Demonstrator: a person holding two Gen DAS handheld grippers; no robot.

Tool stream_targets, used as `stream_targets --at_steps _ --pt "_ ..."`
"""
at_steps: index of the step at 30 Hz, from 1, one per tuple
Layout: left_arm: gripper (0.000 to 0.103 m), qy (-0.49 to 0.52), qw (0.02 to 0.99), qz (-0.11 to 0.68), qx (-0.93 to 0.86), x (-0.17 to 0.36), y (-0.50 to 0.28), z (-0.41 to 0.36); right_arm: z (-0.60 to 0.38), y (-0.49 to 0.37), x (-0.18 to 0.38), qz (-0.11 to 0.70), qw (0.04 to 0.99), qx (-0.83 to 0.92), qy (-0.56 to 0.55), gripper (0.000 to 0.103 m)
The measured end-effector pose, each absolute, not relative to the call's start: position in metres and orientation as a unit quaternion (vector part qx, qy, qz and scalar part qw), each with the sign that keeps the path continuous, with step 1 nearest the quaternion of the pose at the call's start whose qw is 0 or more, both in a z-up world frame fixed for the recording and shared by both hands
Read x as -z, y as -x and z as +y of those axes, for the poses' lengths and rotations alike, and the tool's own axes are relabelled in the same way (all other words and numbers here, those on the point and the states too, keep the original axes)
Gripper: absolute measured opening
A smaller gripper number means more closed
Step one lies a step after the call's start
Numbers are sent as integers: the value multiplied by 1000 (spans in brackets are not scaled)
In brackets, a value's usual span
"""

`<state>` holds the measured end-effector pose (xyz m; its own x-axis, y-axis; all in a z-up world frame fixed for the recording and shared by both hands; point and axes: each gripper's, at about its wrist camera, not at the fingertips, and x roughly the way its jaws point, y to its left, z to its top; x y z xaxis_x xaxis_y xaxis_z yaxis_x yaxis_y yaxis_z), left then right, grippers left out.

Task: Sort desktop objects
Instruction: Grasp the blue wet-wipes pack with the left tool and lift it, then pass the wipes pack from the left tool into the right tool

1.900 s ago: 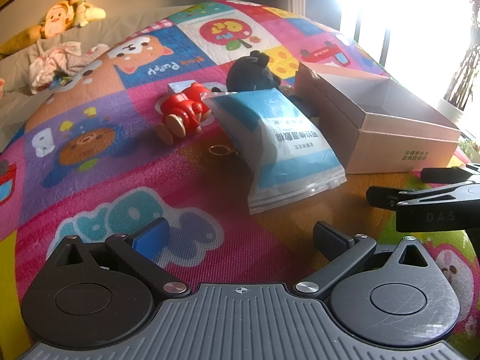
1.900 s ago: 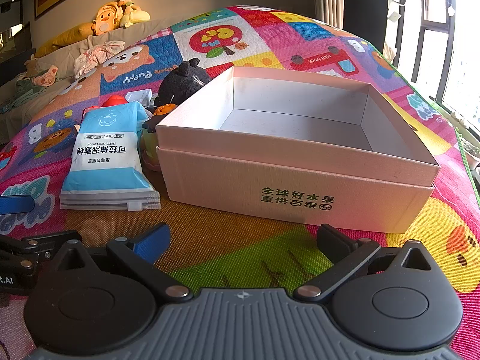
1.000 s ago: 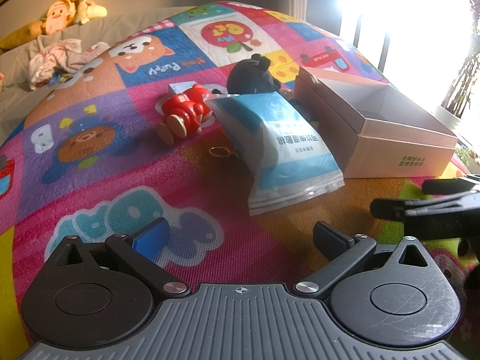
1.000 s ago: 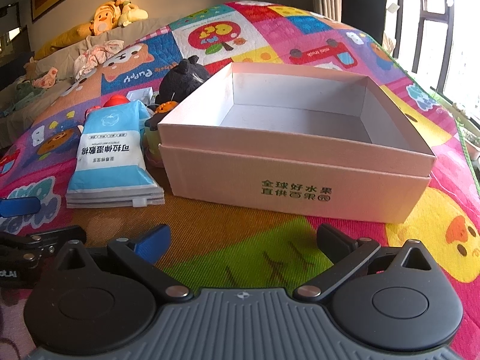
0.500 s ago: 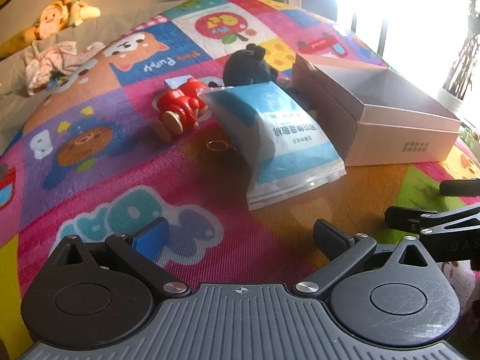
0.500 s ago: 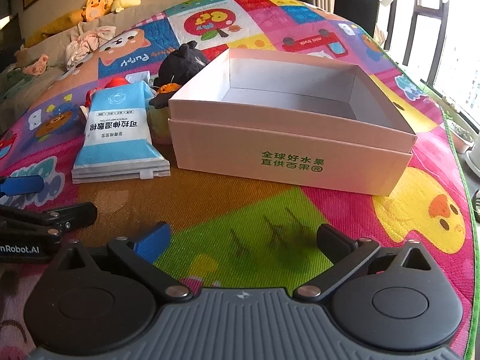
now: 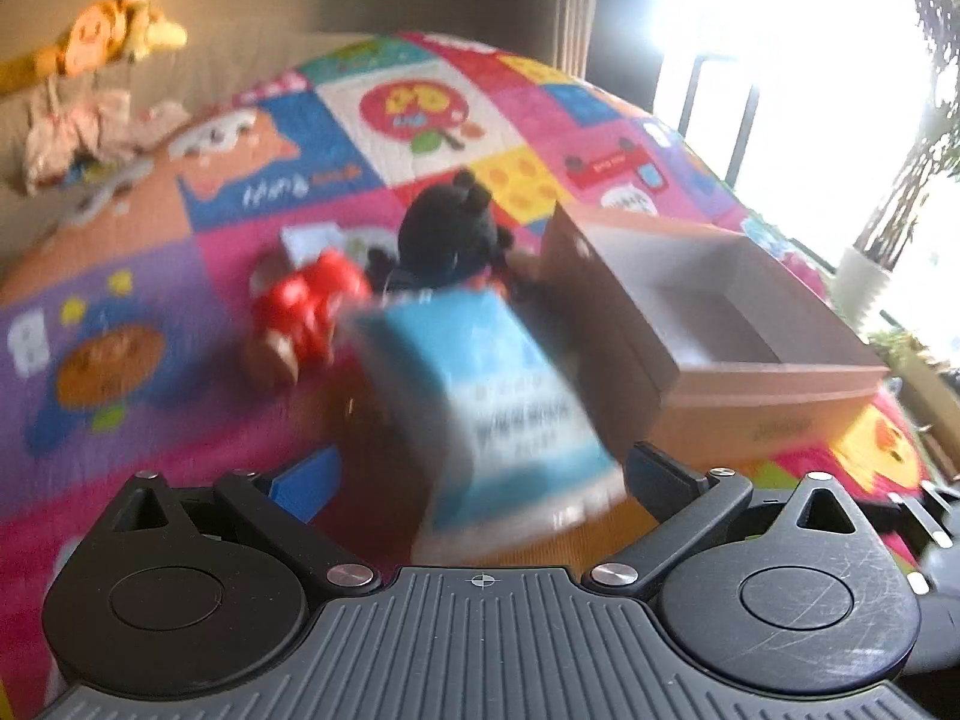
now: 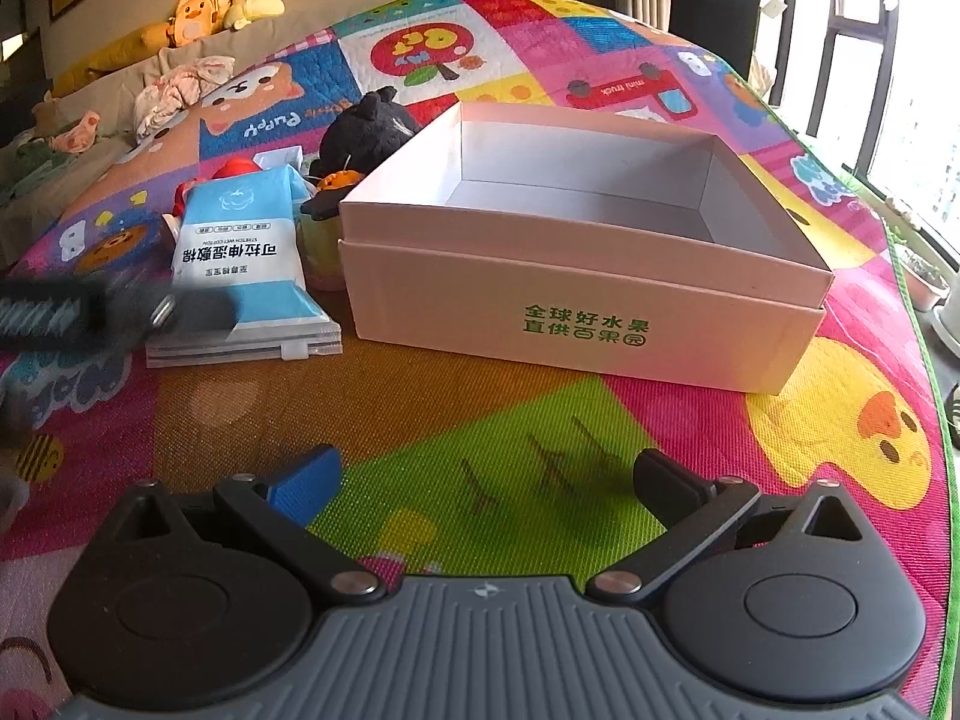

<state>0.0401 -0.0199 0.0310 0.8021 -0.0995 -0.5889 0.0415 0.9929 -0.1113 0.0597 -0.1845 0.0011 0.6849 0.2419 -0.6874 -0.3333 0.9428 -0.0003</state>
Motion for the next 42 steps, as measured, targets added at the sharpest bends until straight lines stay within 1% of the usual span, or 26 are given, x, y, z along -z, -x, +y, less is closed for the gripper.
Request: stream_targets --at_steps 5,7,9,10,12,15,17,23,28,29,30,31,33,34,35,39,42 --pt "102 20 949 314 25 -27 -61 -34 -184 -60 -1 363 916 -157 62 103" --pt "83 5 950 313 17 -25 -63 -33 -184 -60 -1 362 917 -156 61 103" --pt "68 15 949 313 28 -24 -60 -23 -185 -60 -1 362 917 -156 60 103" --pt "67 28 950 311 31 -24 -56 -15 -185 -61 -1 362 917 -157 60 103" --pt "61 39 950 308 25 -24 -47 -2 -185 -60 -1 362 917 -156 61 103" --pt "59 54 949 311 19 -25 -26 14 -185 -60 -1 362 917 -156 60 103" --pt "58 63 945 319 46 -27 -10 18 -185 -60 0 362 917 -157 60 103" --pt "58 78 920 349 160 -28 28 3 -199 -57 -10 346 919 -186 29 103" --pt "59 72 911 344 216 -24 20 -27 -220 -50 -38 305 937 -167 10 103" --pt "63 72 909 345 223 -23 18 -30 -225 -48 -45 296 941 -165 4 103" --pt "71 71 906 348 230 -22 15 -35 -231 -46 -53 288 944 -163 -4 103" --pt "76 69 903 351 238 -22 14 -38 -235 -46 -58 283 945 -164 -11 103" --pt "91 58 906 337 251 -26 20 -42 -243 -45 -69 284 942 -173 -30 103" --pt "94 54 908 329 254 -29 24 -40 -246 -46 -72 293 938 -183 -44 103" --pt "96 52 911 322 252 -33 28 -36 -248 -47 -74 304 930 -196 -58 103" --pt "97 24 925 320 204 -37 40 -12 -234 -54 -63 365 894 -242 -96 103" --pt "97 4 931 332 154 -34 40 6 -204 -59 -47 397 879 -252 -82 102"
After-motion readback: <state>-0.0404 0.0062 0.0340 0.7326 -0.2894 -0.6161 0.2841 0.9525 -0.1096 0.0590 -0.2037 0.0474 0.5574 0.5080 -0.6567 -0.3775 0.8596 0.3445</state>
